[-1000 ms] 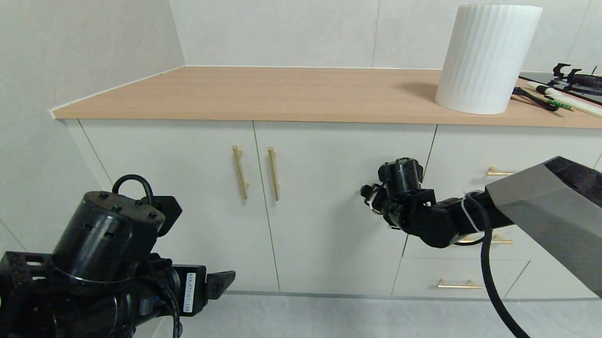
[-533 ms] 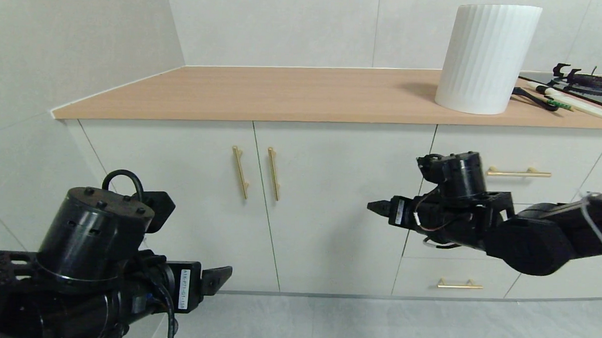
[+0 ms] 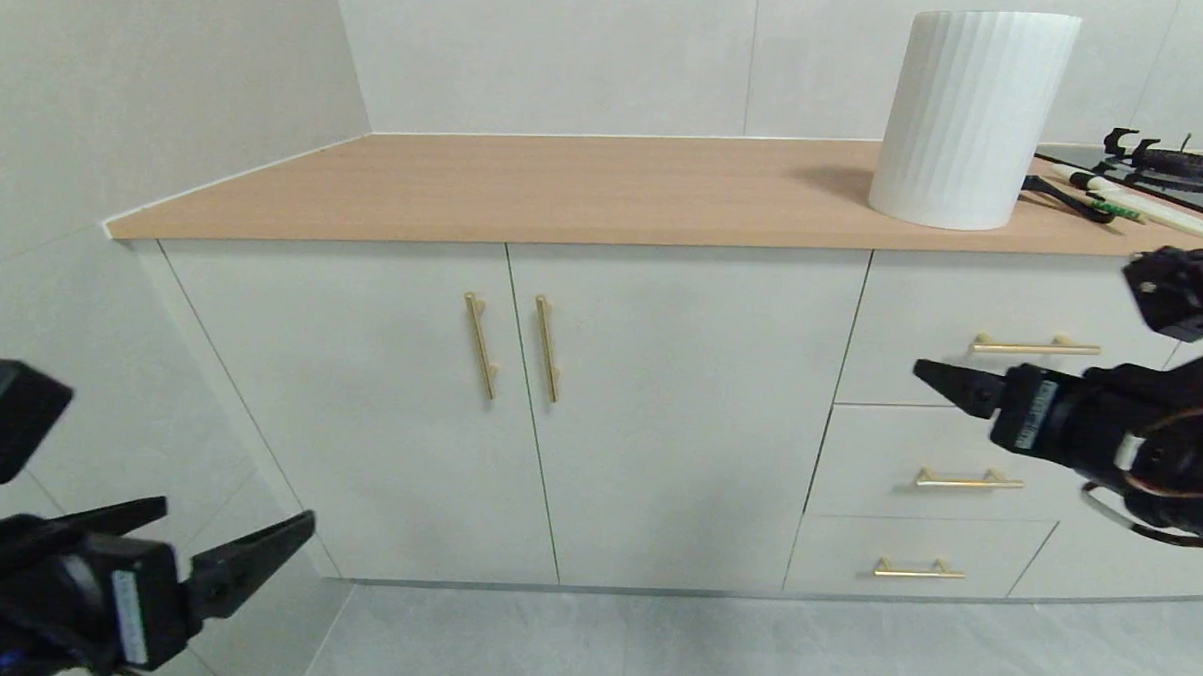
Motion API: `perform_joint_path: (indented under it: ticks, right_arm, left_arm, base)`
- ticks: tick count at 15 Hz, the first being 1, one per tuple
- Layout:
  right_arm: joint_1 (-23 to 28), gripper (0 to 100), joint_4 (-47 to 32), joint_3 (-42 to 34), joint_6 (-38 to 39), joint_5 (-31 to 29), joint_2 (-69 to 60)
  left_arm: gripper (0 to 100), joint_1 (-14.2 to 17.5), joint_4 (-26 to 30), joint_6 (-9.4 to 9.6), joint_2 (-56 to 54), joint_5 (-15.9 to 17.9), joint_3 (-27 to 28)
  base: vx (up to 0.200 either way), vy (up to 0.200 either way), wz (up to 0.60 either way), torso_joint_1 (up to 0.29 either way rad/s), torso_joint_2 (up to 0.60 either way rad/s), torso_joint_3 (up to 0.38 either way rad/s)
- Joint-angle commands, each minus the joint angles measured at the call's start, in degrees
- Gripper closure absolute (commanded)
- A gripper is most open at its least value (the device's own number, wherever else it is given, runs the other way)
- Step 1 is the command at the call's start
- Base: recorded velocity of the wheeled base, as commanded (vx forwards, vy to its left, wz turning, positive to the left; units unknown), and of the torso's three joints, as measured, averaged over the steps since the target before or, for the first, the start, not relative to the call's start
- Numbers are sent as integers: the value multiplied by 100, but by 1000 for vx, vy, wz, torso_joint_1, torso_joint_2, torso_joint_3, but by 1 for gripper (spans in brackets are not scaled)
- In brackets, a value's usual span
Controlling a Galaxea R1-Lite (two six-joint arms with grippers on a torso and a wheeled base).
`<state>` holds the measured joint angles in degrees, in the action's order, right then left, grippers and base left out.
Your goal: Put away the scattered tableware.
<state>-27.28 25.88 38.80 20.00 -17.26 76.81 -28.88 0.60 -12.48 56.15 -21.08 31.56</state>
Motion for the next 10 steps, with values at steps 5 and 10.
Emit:
perform_joint_path:
  ticks: [5, 10]
  right_arm:
    - [1234, 0, -92, -1788, -1781, -111, -4614]
    - [1972, 0, -892, -1938, -2537, 188, -6495]
  left_arm:
    - [0, 1306, 450, 1266, -3550, 25, -933]
    - [0, 2071, 564, 1626, -4754, 42, -1003]
  base:
    - [0, 0, 0, 0, 0, 0]
    - [0, 0, 0, 0, 0, 0]
